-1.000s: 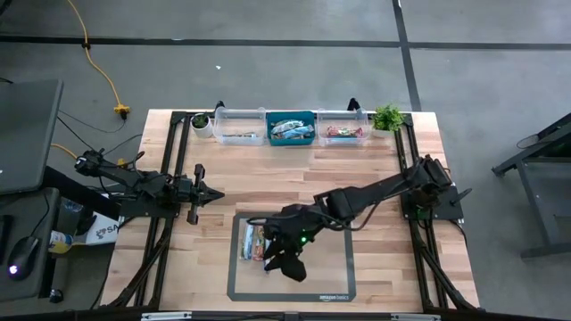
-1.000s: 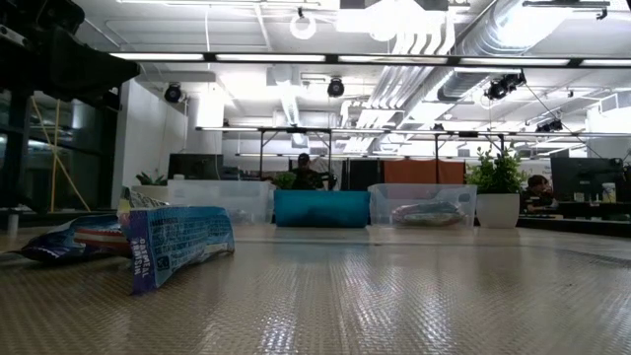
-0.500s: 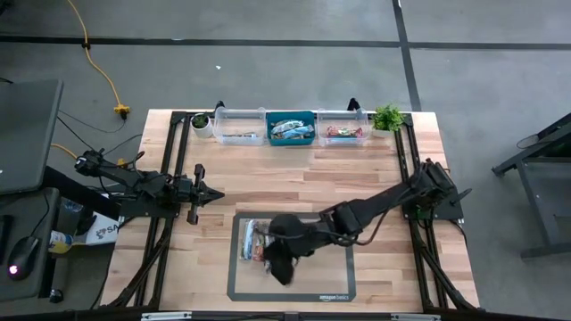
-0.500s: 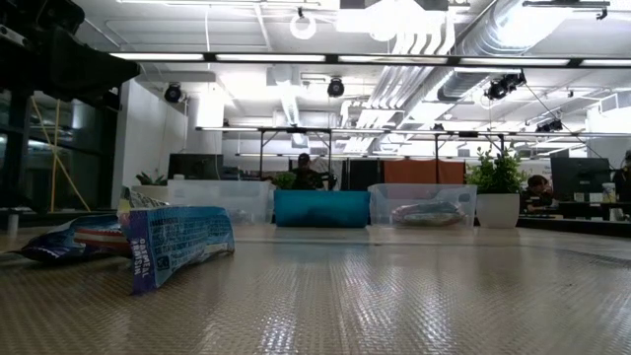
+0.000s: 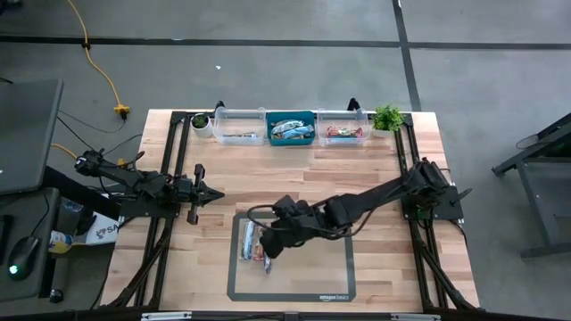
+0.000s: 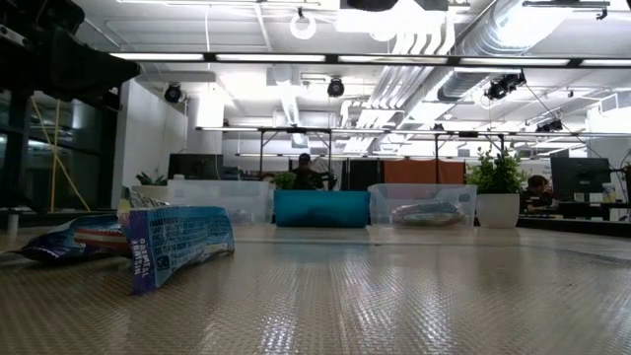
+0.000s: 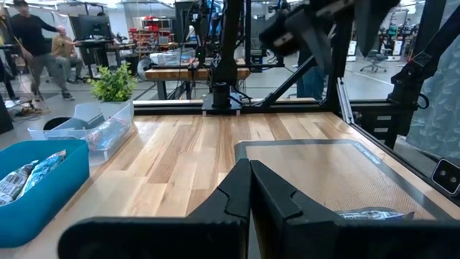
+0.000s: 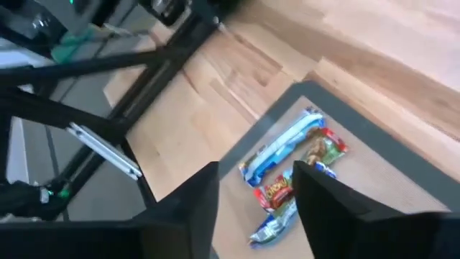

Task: Pick and place Granola Bars by type
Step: Put the red granola bar into the right transparent bin

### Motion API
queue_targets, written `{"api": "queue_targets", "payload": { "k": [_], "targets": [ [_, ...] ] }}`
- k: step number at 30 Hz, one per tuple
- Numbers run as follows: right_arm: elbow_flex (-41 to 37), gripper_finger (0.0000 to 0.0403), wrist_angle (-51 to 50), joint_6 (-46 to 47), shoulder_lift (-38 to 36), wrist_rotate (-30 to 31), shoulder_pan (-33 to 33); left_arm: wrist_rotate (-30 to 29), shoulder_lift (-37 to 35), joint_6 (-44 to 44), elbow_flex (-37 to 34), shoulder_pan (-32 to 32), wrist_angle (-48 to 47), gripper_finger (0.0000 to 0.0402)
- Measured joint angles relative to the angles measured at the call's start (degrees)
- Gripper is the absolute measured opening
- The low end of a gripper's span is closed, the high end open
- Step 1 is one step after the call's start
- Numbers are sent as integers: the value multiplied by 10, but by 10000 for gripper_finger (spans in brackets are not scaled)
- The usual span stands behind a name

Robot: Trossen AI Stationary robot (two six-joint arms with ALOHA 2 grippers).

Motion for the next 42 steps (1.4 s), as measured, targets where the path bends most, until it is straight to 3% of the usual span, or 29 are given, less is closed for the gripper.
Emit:
{"api": "queue_targets", "payload": {
  "k": [12, 19, 31, 42],
  "targets": [
    [-1, 250, 82, 41, 110, -95, -45, 0, 0, 0, 0, 0, 0, 1],
    [-1, 251, 163, 40, 147, -156, -73, 0, 0, 0, 0, 0, 0, 1],
    [-1, 251, 49, 33, 148, -151, -101, 0, 0, 0, 0, 0, 0, 1],
    [0, 251, 36, 14, 168, -164, -113, 0, 0, 0, 0, 0, 0, 1]
  ]
}}
